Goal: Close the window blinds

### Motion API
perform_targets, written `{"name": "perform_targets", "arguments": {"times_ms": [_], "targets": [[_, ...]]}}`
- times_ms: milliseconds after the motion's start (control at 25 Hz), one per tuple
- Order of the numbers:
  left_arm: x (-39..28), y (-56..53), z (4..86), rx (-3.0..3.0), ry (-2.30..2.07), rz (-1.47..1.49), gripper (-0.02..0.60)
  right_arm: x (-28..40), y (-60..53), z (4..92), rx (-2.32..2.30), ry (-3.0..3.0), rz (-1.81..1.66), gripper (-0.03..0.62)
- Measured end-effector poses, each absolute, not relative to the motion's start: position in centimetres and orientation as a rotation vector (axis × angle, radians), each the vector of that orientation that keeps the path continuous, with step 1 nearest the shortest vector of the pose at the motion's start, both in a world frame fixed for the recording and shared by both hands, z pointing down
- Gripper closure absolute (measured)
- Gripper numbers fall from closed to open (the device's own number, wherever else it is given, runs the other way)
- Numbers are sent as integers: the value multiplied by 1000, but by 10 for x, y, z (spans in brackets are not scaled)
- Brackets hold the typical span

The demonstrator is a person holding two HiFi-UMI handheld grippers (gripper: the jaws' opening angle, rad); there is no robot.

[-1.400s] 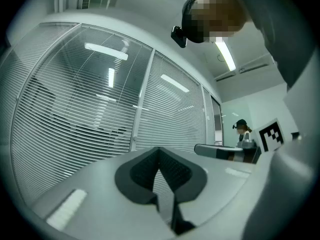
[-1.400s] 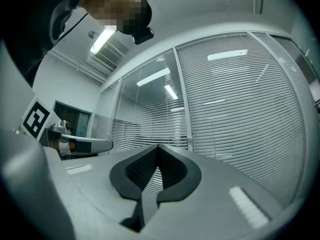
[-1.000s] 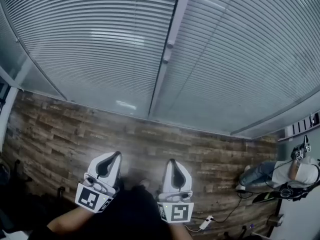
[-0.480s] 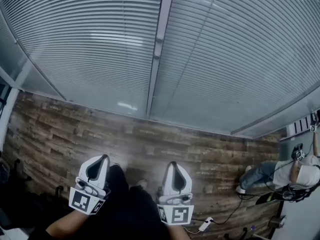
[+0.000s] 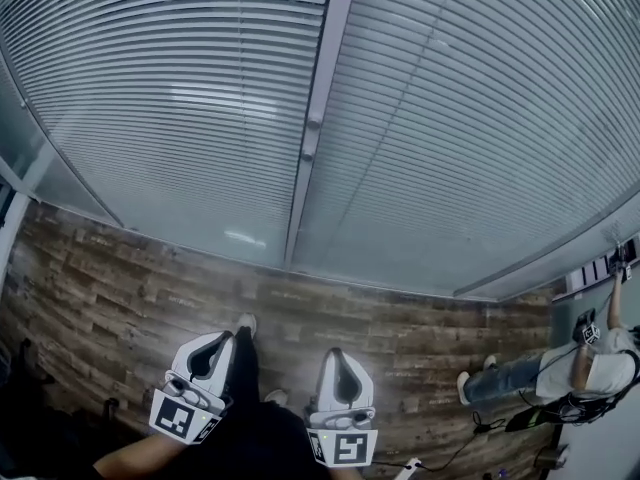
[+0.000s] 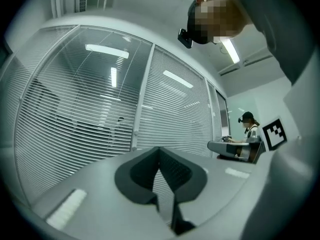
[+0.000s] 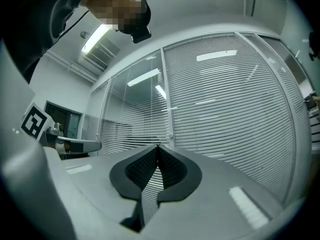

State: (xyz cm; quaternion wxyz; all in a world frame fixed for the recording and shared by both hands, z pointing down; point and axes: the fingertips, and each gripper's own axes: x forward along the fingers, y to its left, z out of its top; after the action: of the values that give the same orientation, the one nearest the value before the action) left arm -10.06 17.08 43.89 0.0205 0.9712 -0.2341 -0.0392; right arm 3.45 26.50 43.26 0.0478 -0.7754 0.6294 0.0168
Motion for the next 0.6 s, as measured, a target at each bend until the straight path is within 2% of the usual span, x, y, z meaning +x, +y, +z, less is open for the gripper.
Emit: {"name": "perform_targets", "arguments": {"times_ms": [600], "targets": [[-47, 44, 428, 2969, -600, -144, 583, 100, 112, 413, -2449, 1919, 81, 588]]}}
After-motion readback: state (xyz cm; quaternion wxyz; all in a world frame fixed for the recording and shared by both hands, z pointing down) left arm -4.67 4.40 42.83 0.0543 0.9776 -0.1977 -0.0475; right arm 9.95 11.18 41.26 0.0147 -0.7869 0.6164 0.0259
